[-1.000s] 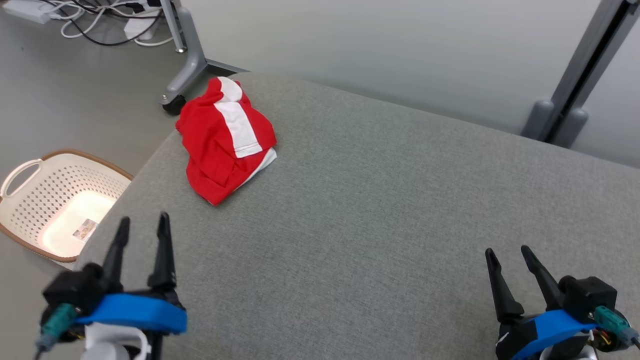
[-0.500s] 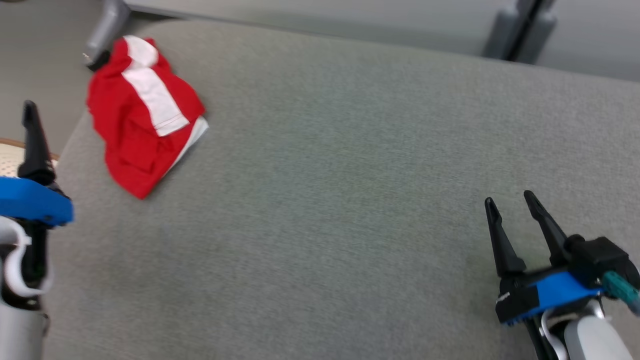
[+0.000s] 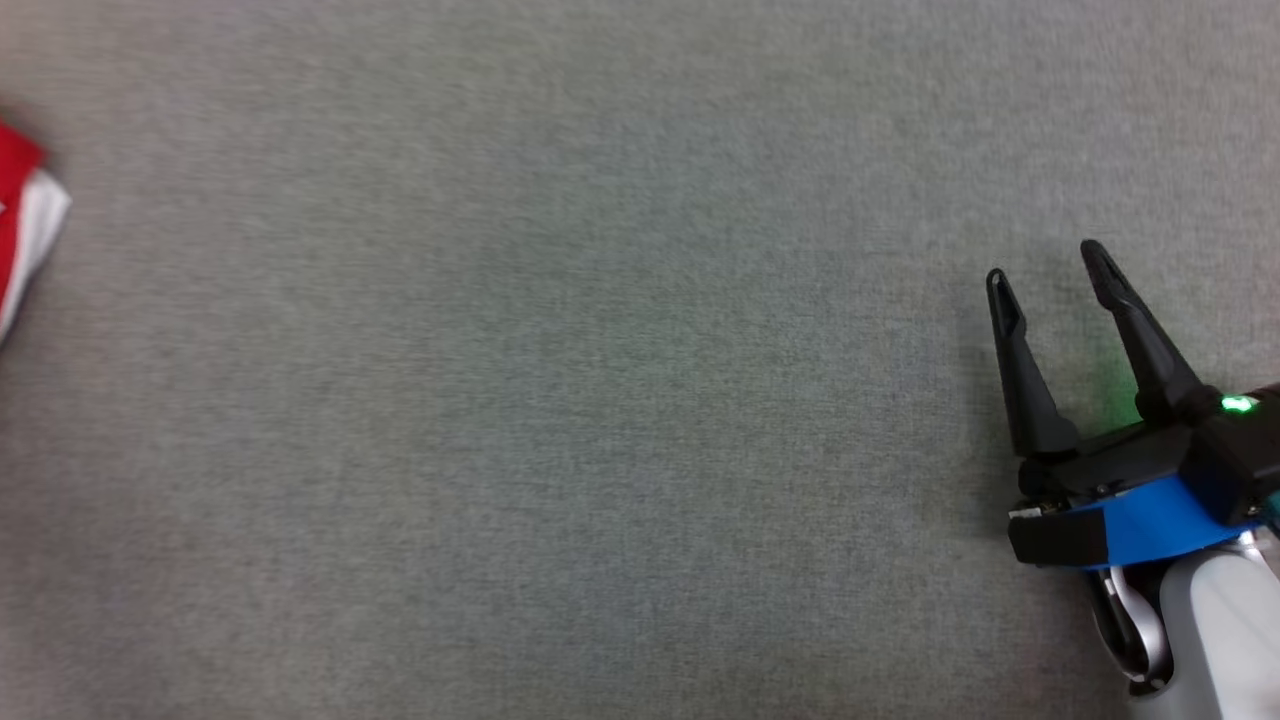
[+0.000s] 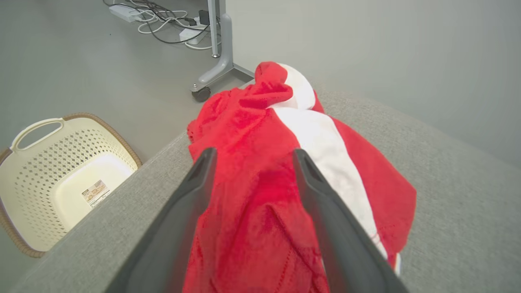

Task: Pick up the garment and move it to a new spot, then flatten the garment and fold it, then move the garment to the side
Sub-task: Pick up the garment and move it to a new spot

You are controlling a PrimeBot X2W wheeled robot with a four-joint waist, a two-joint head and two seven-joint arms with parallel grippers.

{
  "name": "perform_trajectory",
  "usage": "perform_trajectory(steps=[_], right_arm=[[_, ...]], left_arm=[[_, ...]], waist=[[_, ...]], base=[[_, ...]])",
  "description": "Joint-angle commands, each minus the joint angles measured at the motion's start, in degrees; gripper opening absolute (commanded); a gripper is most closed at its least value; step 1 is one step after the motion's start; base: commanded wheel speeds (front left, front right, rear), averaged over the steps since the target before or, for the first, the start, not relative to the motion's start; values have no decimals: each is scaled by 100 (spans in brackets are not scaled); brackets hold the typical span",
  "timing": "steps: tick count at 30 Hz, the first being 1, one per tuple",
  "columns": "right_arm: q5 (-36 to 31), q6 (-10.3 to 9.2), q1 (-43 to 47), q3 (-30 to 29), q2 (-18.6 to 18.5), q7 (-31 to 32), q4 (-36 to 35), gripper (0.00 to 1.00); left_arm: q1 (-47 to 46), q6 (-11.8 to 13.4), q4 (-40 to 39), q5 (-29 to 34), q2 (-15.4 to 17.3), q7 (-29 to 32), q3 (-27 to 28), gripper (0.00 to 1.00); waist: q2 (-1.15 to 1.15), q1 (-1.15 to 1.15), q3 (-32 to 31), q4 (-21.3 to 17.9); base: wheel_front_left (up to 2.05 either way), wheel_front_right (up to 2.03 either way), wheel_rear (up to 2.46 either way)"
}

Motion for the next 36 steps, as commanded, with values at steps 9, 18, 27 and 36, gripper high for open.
perform_trajectory(steps=[9, 18, 27, 36], right_arm=[[24, 0, -28, -47, -60, -25, -185, 100], [113, 0, -74, 30, 71, -152, 0, 100], [252, 0, 156, 84, 218, -322, 506, 100], [372, 0, 596, 92, 437, -408, 842, 100]], left_arm=[[-252, 141, 573, -460, 173, 562, 321, 100], [-368, -186, 771, -652, 223, 666, 294, 0], [-822, -821, 415, -369, 583, 474, -112, 0], [-1175, -968, -874, -132, 438, 983, -866, 0]], waist=[[0, -1, 538, -386], [0, -1, 139, -367], [0, -1, -1118, -313], [0, -1, -2355, -532]], base=[[0, 0, 0], [0, 0, 0], [0, 0, 0], [0, 0, 0]])
